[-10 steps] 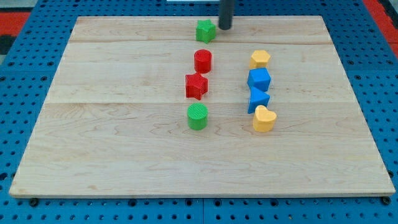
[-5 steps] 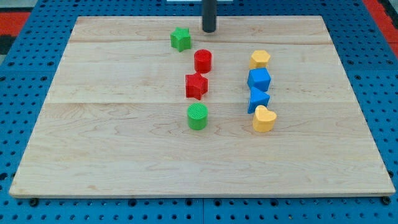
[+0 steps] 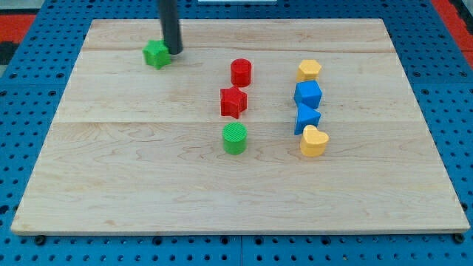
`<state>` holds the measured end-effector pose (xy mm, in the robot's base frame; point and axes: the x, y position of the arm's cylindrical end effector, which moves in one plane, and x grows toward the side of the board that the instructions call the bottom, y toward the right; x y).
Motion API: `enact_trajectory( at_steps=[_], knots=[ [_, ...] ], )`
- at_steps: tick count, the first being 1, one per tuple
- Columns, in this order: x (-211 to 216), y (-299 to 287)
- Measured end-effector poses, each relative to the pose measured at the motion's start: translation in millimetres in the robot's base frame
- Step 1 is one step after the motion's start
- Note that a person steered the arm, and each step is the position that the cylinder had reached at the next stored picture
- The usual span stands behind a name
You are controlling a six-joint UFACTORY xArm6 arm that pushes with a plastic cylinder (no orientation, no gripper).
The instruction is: Push the green star to the left of the red circle
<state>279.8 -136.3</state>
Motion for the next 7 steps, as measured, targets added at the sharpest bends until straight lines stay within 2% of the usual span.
enact_trajectory(
  at_steps=[1,2,3,5,6,7],
  knots=[
    [9.8,-34.0],
    [34.5,-19.5],
    [72.2,8.4],
    [170.6,14.4],
    [204.3,46.8],
    [216.1,100.5]
  ],
)
